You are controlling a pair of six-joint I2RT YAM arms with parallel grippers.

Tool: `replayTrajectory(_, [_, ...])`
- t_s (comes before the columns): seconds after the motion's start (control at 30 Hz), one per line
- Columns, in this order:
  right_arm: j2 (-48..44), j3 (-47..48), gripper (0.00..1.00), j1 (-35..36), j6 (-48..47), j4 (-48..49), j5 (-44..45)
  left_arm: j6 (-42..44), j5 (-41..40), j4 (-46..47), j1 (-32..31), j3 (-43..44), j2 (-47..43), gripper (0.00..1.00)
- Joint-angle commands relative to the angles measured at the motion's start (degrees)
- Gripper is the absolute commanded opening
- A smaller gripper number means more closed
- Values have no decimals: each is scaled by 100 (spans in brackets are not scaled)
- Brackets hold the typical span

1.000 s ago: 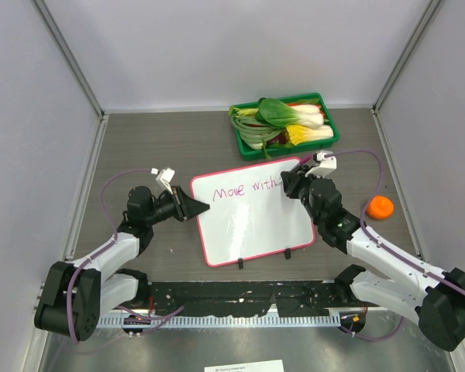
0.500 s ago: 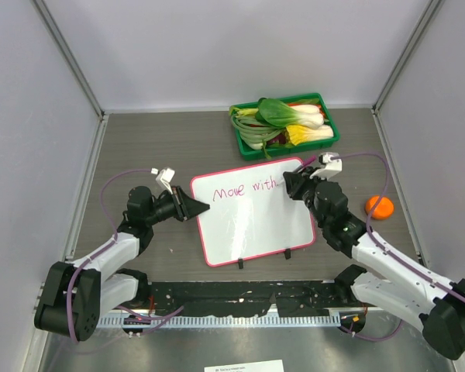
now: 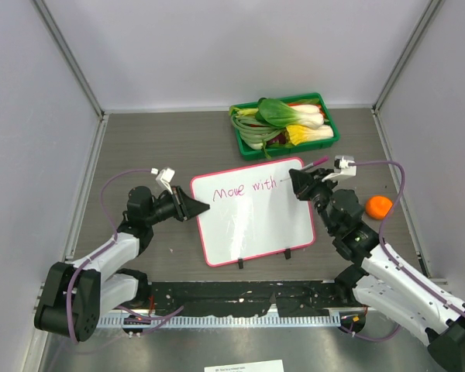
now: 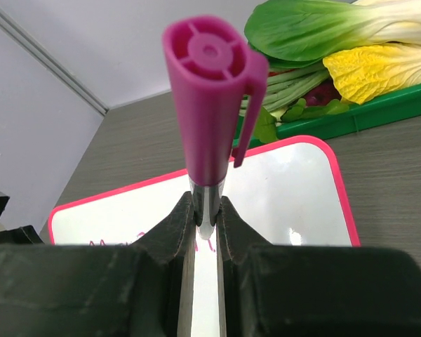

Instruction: Write a sentence on the whiteboard

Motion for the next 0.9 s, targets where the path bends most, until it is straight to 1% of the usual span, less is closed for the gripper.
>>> replayTrajectory(0.0, [9,-30,1,-26,95,109,-94,639,-499,-238,16,-115,-5,0])
replayTrajectory(0.4, [168,-48,1,-9,166,74,-305,639,-526,-220,7,-115,21,0])
replayTrajectory(0.87, [291,-30,1,-18,34,152,-498,639,-499,-220,7,-106,47,0])
